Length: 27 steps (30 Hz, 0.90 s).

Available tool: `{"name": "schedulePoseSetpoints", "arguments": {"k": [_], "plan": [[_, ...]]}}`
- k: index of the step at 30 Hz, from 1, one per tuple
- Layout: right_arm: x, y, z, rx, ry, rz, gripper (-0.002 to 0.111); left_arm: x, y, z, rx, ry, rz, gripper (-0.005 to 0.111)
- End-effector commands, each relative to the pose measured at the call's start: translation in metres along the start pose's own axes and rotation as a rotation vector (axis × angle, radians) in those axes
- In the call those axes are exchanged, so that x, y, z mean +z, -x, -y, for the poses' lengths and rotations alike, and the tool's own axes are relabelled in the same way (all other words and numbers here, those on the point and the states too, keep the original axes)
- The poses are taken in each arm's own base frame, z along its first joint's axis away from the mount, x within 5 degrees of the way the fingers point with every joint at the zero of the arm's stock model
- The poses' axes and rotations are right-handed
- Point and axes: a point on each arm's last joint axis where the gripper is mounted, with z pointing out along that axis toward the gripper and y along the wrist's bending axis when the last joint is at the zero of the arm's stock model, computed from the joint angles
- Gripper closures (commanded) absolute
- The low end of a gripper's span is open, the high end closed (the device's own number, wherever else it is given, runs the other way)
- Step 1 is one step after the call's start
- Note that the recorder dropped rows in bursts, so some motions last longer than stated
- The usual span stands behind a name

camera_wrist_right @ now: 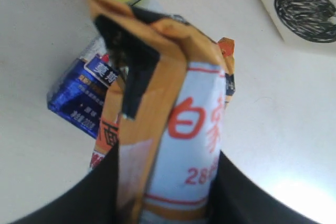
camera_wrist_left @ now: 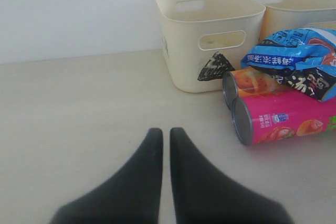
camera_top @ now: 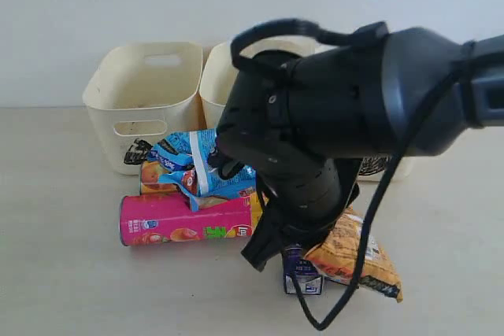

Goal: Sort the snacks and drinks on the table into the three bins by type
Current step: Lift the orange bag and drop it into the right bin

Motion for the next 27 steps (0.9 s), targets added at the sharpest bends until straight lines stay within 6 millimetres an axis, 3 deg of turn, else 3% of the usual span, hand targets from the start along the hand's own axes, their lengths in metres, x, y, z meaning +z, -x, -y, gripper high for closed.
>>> {"name": "schedulePoseSetpoints", "arguments": {"k": [1, 6, 18, 27], "plan": [[-0.025, -0.006, 0.019, -0.005, -0.014, 0.038, 0.108, -0.001, 0.001, 0.0, -0.006, 0.004, 0.009, 0.103], [-0.042, -0.014, 0.034, -0.031, -0.062, 0.048, 0.108, -0.001, 0.001, 0.0, -0.006, 0.004, 0.009, 0.103], [-0.094, -0.022, 0.086, -0.003, -0.233, 0.327, 0.108, -0.001, 0.001, 0.0, -0.006, 0.004, 0.009, 0.103], [-0.089, -0.013, 0.138, 0.139, -0.193, 0.547, 0.108, -0.001, 0.001, 0.0, -0.006, 0.004, 0.009, 0.103]]}}
